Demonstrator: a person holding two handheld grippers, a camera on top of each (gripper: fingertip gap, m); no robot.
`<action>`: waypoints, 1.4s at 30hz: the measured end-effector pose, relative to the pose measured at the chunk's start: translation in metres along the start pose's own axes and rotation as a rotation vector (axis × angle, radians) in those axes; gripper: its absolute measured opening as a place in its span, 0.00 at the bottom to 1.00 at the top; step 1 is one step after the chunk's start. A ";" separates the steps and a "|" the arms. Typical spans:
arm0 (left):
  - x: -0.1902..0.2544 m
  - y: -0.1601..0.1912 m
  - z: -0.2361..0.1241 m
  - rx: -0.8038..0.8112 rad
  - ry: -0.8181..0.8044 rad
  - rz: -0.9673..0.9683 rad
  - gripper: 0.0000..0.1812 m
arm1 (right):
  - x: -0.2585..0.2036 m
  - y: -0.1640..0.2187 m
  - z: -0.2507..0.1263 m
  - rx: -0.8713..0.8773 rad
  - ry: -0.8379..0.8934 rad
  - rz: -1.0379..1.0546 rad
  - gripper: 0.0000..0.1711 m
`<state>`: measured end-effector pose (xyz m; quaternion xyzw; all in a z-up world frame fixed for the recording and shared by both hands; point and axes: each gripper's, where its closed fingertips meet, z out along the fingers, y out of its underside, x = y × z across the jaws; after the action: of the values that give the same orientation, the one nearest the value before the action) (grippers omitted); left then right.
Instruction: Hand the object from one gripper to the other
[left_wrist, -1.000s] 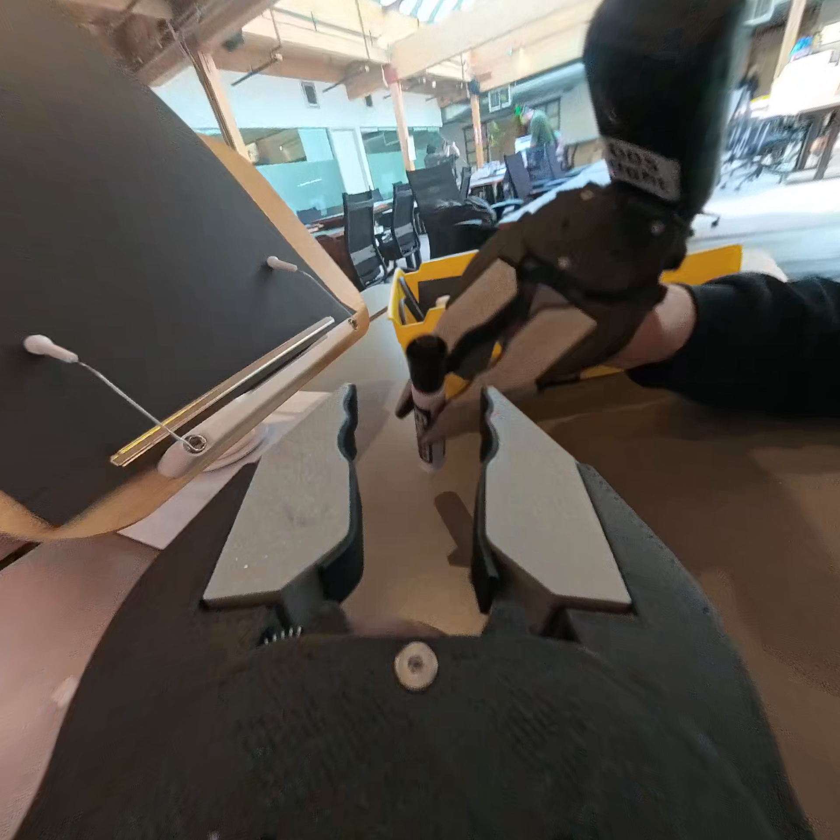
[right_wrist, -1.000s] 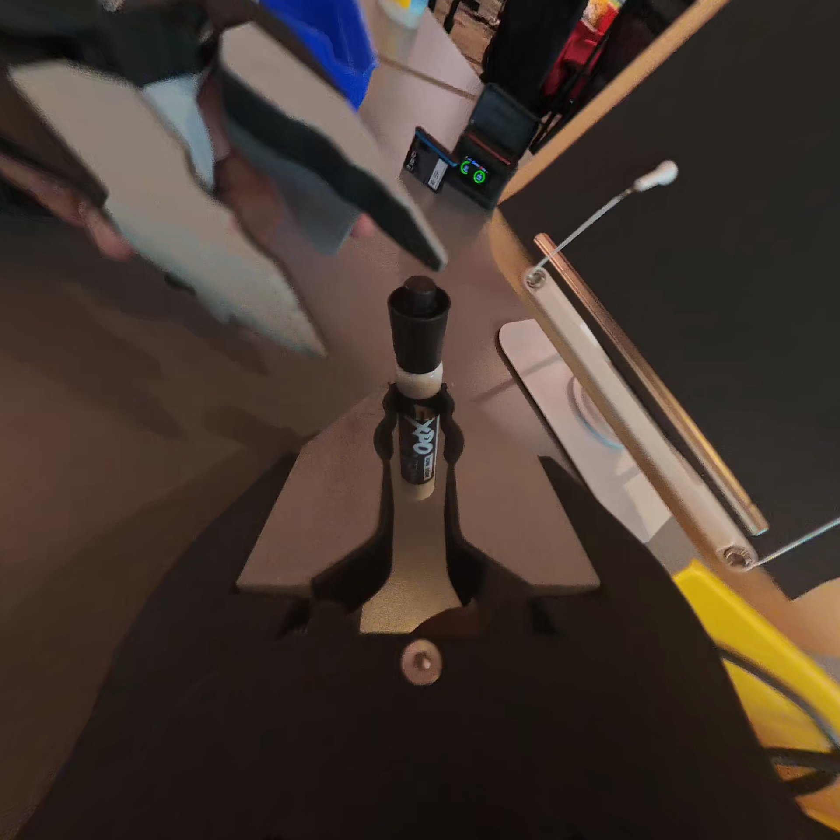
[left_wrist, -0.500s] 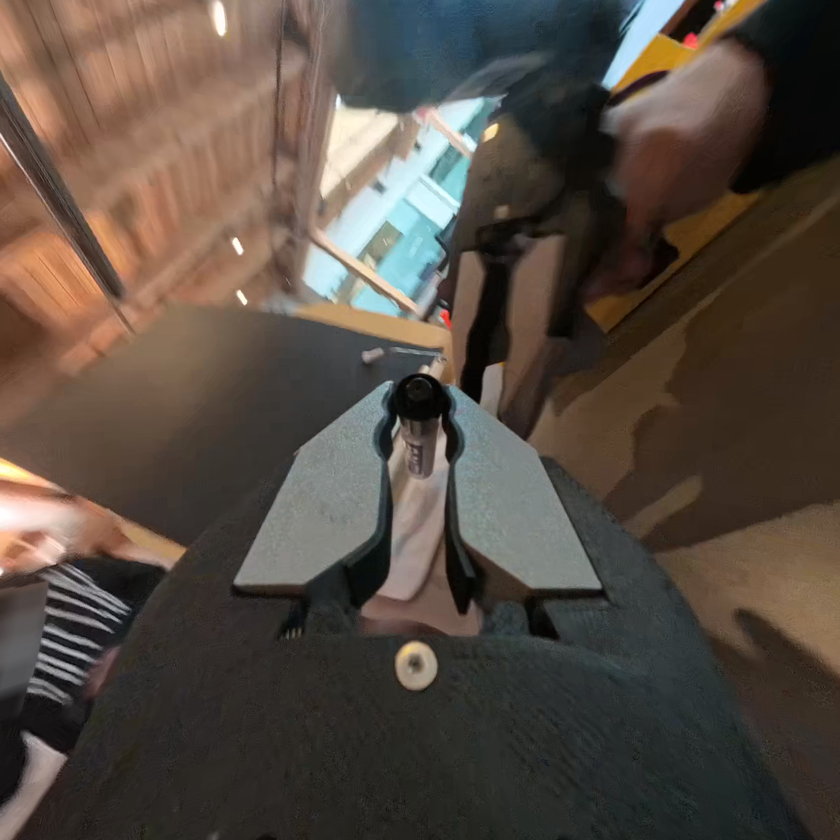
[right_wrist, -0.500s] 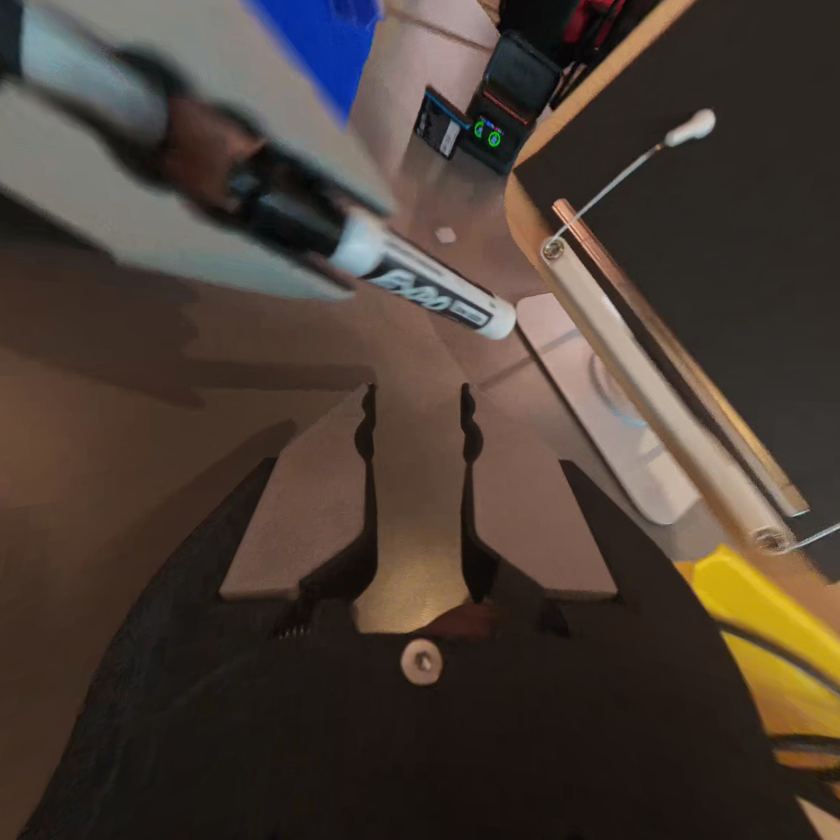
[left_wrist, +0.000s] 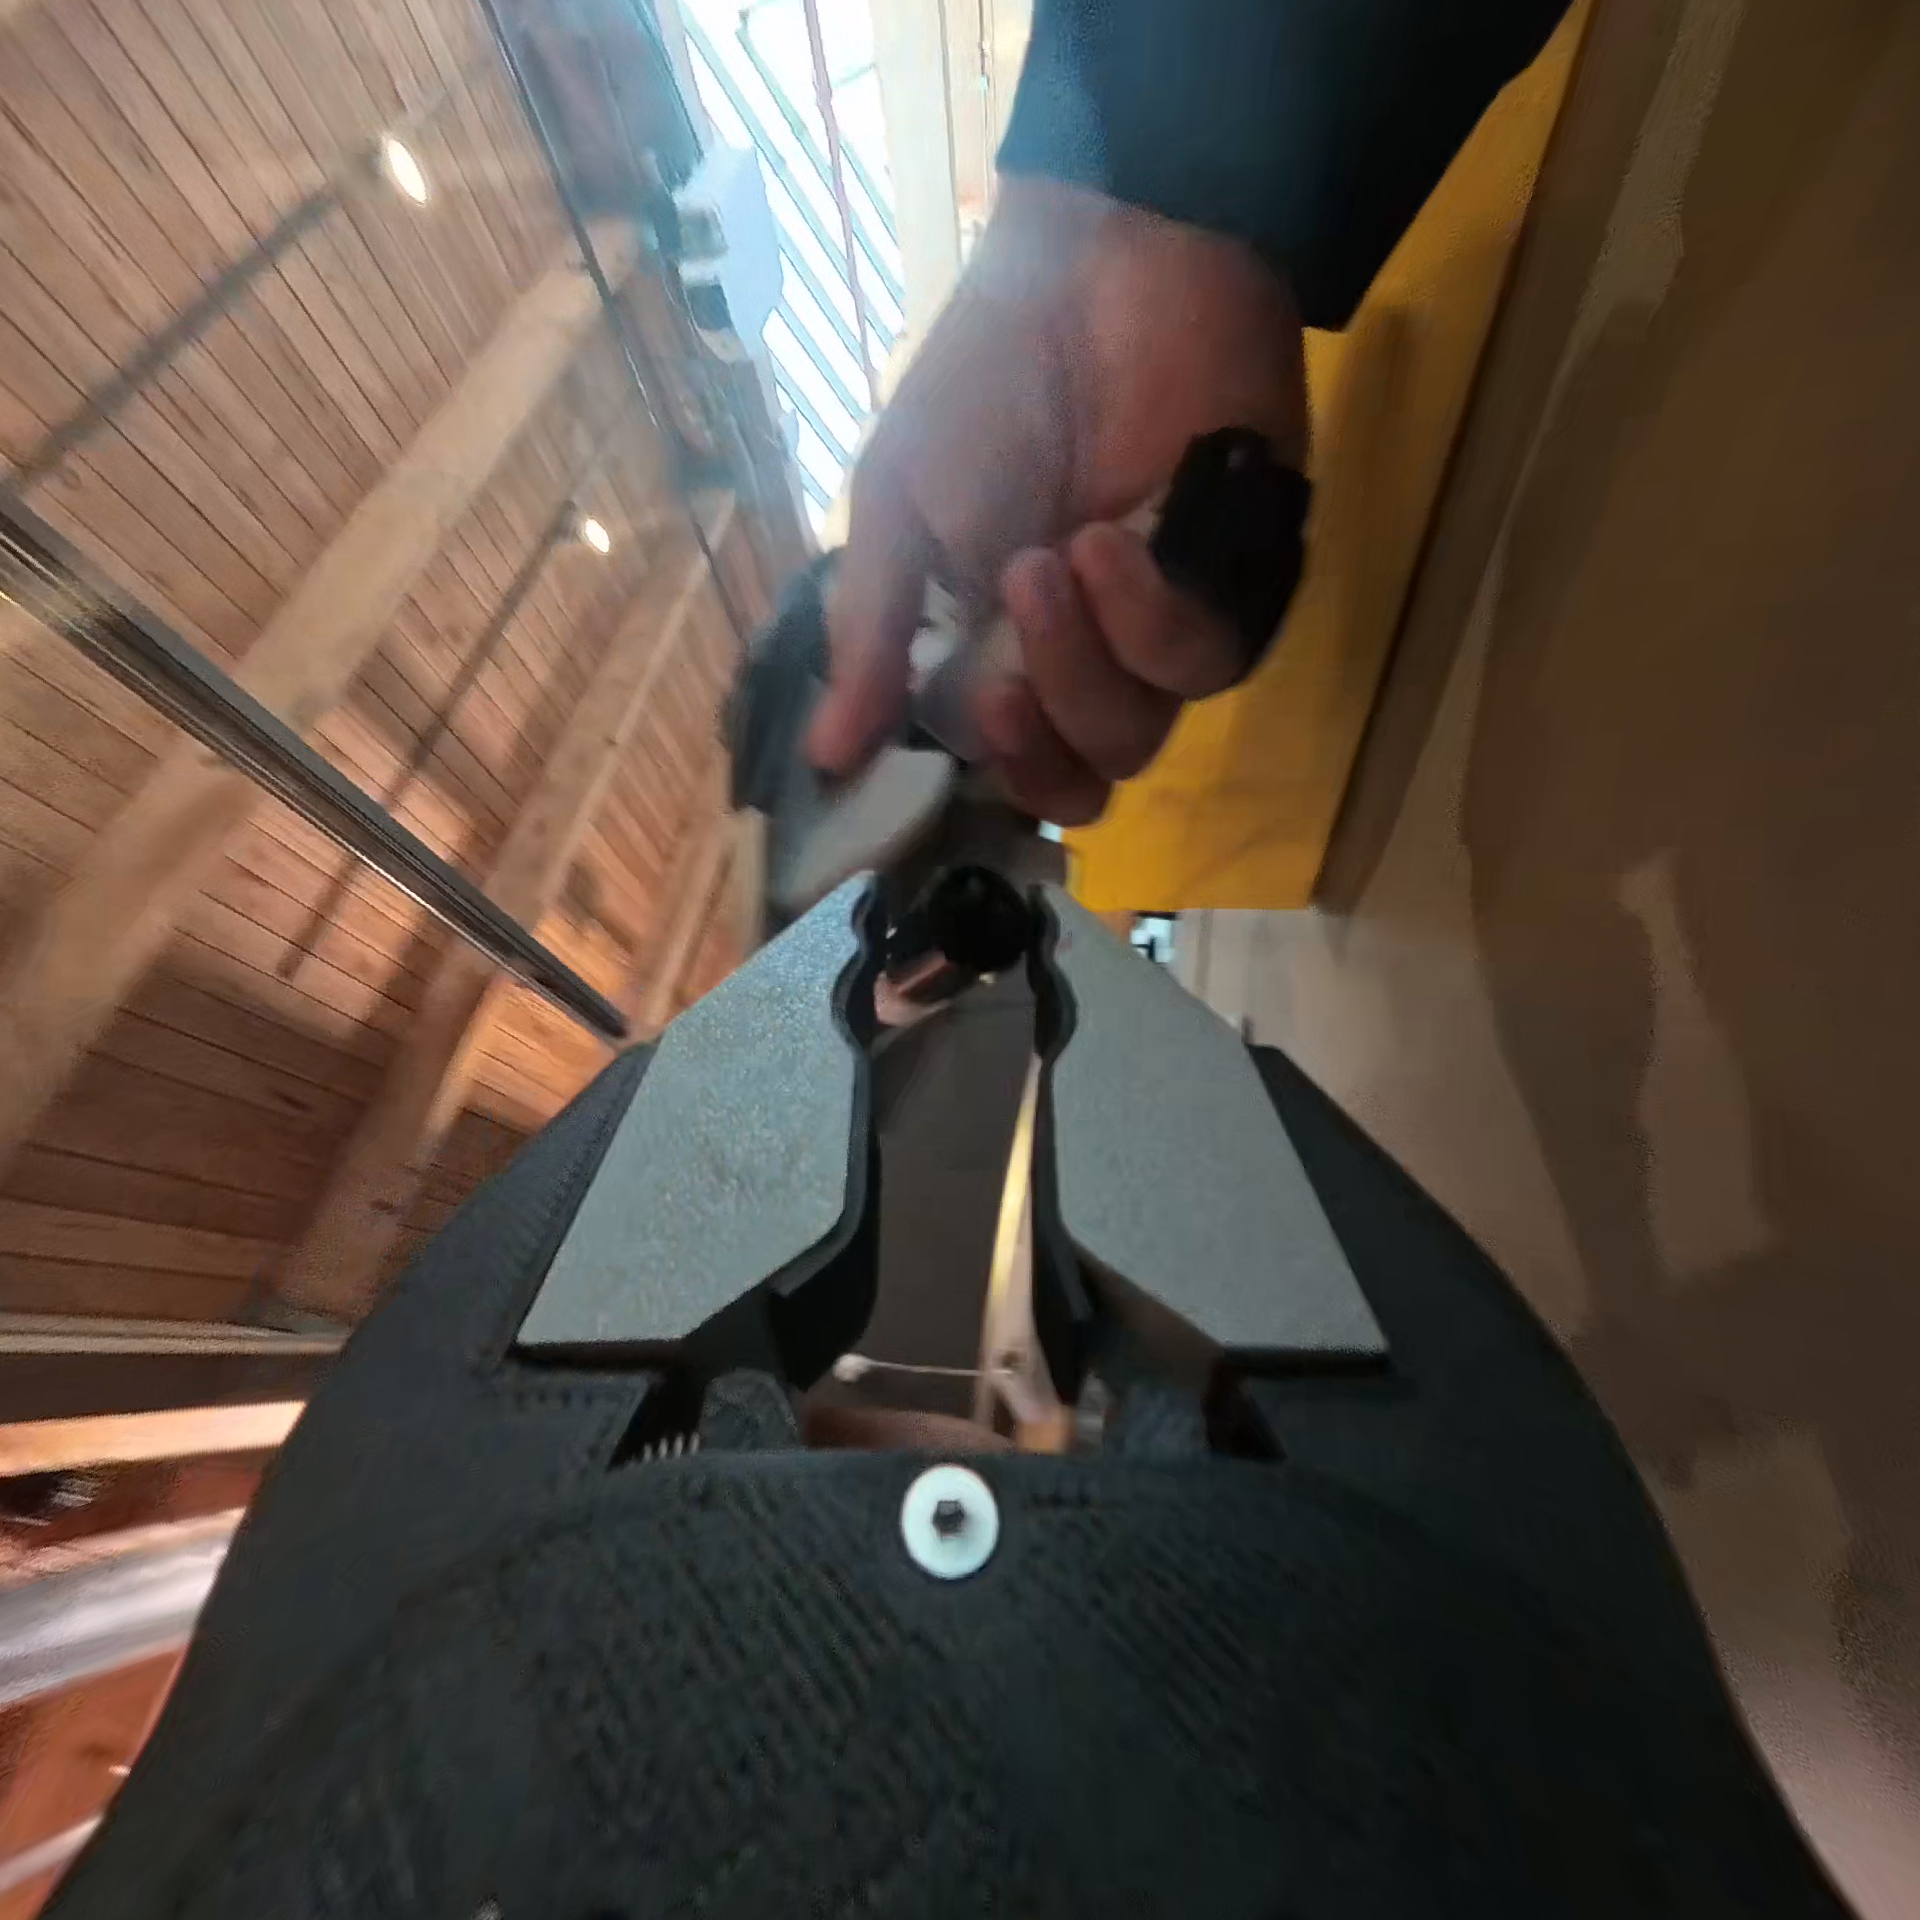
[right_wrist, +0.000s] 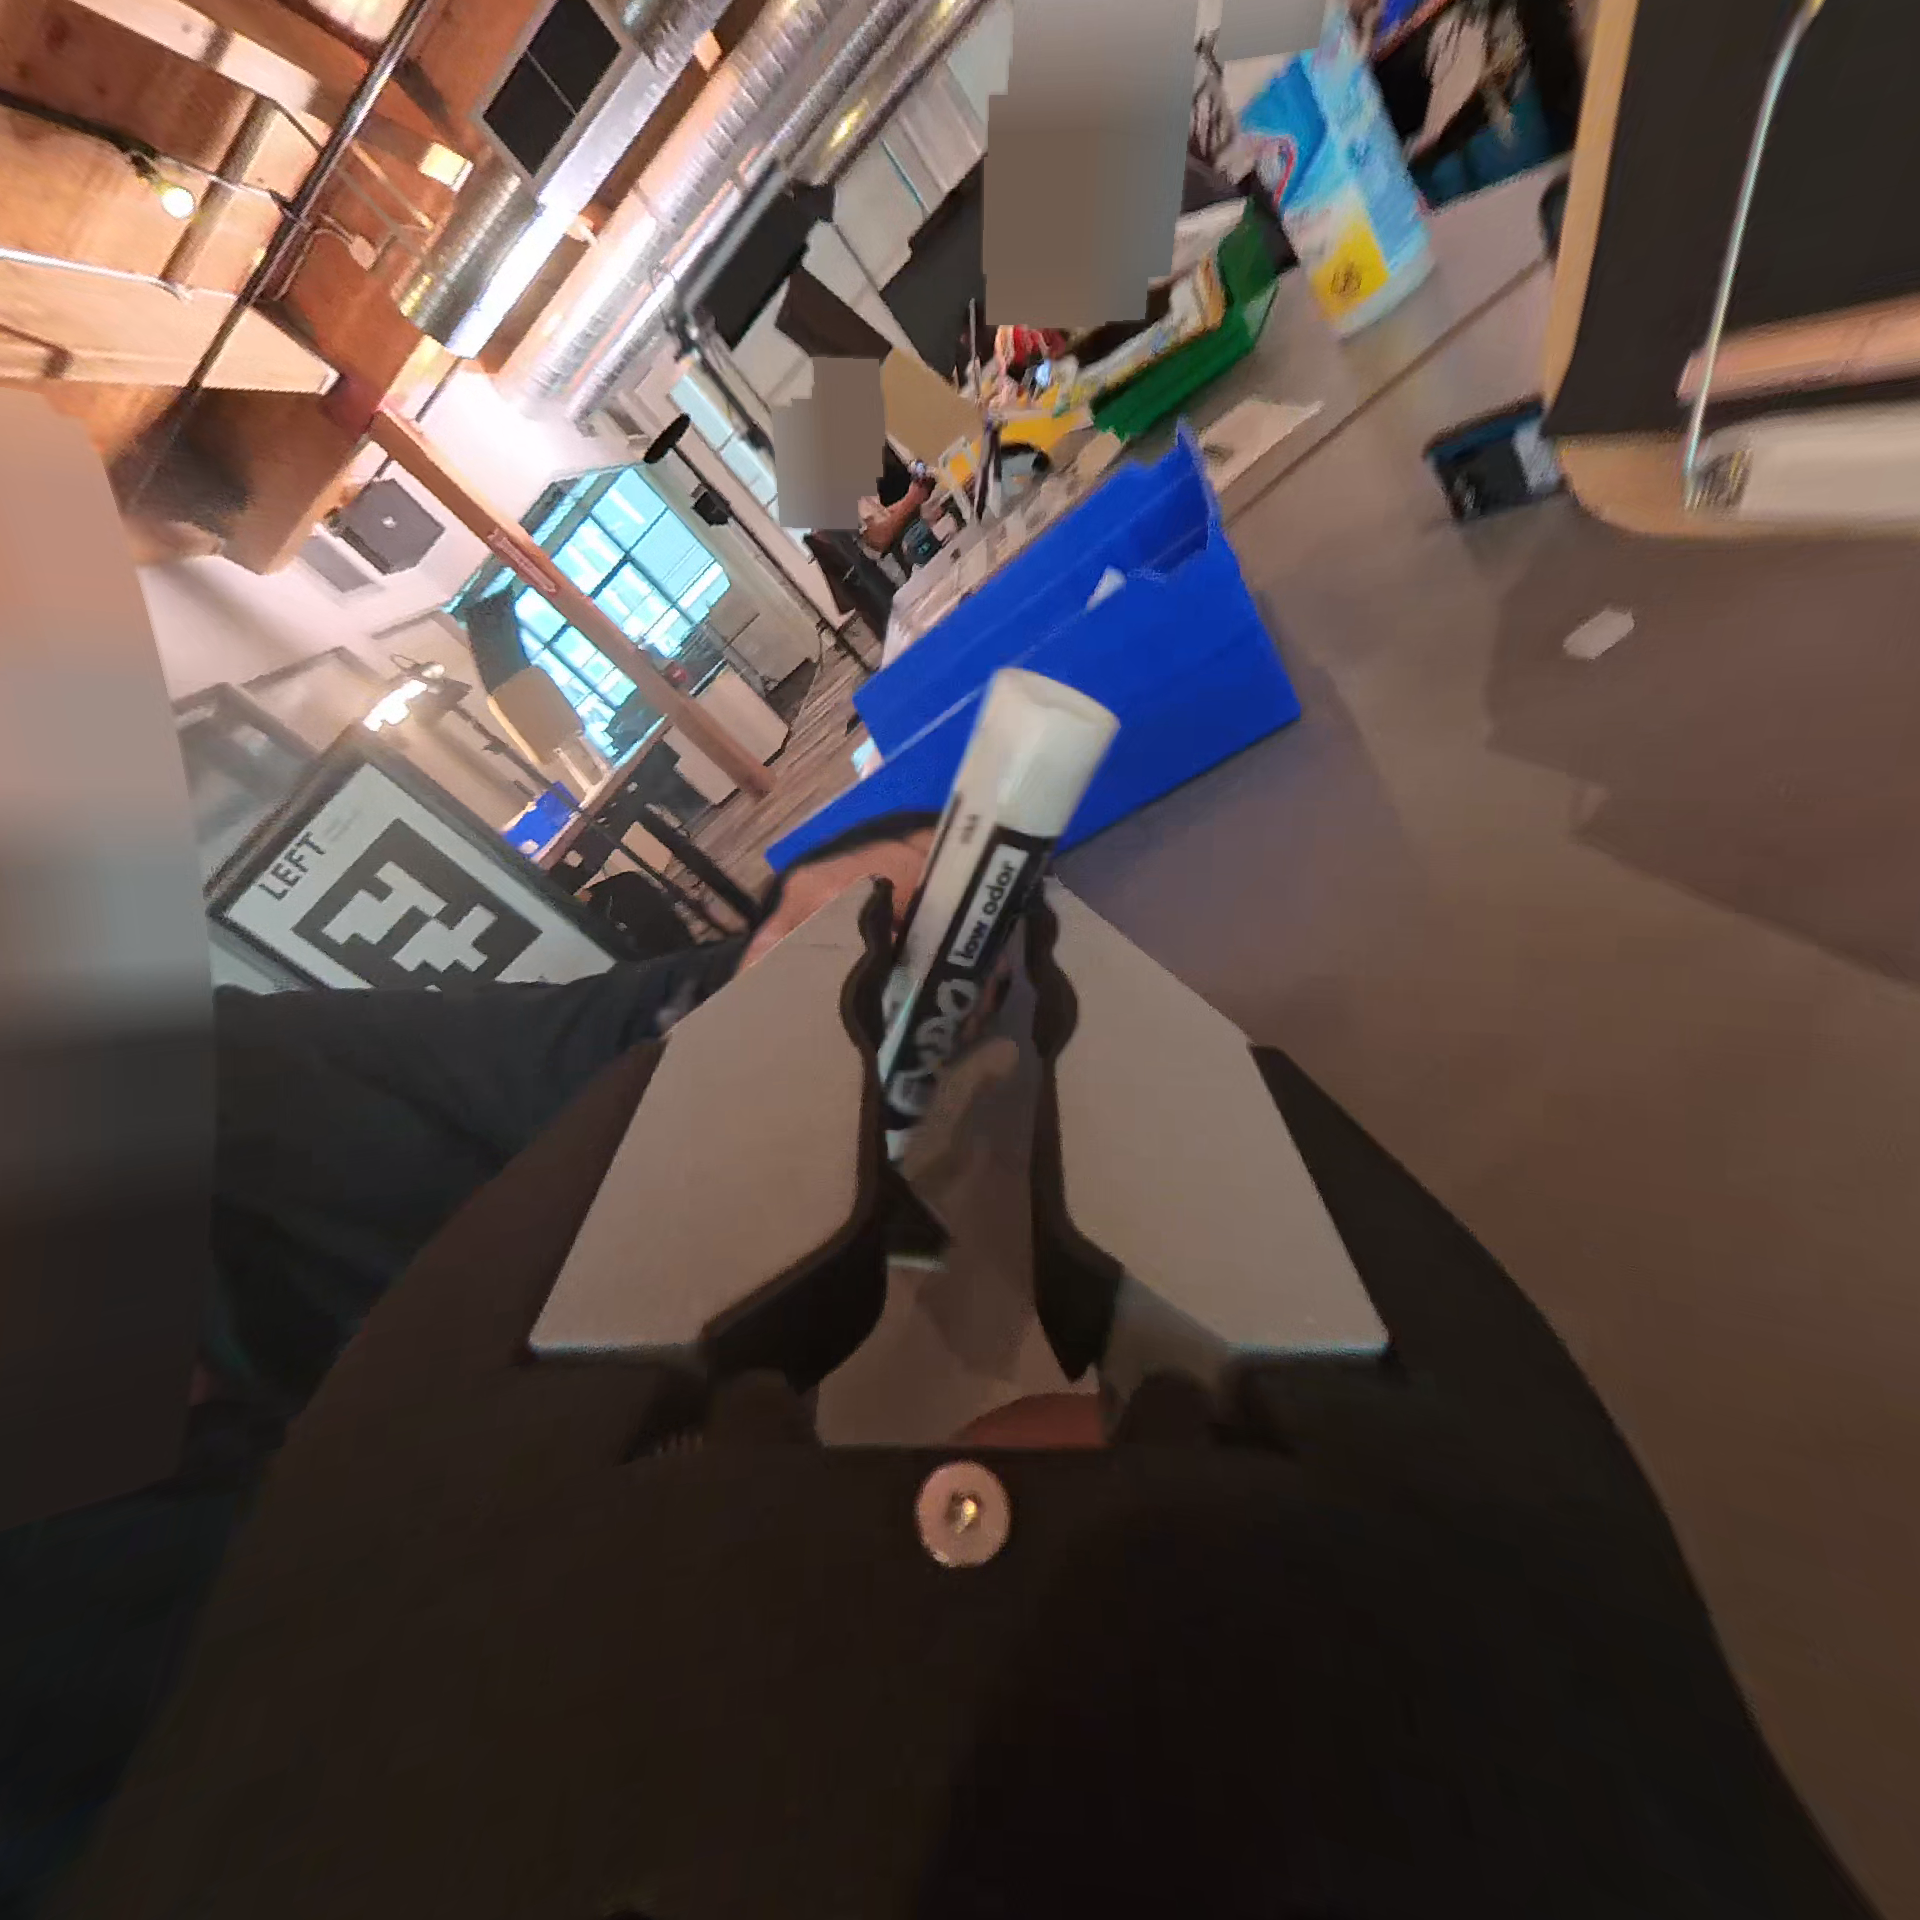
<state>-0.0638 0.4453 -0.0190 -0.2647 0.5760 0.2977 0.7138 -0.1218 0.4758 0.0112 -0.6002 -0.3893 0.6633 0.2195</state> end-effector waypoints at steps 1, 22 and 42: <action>0.002 -0.001 0.000 0.004 0.012 -0.084 0.12 | -0.008 -0.011 -0.009 0.030 0.033 -0.057 0.10; 0.027 0.035 0.005 -0.136 0.196 -0.442 0.09 | 0.126 -0.080 -0.289 -0.737 1.426 -0.370 0.23; 0.078 0.034 -0.040 -0.561 0.549 -0.743 0.18 | 0.136 0.038 -0.029 -0.299 0.905 -0.479 0.23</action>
<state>-0.1024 0.4494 -0.1048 -0.6992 0.5074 0.0873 0.4961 -0.1120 0.5636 -0.1029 -0.7452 -0.4721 0.2069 0.4230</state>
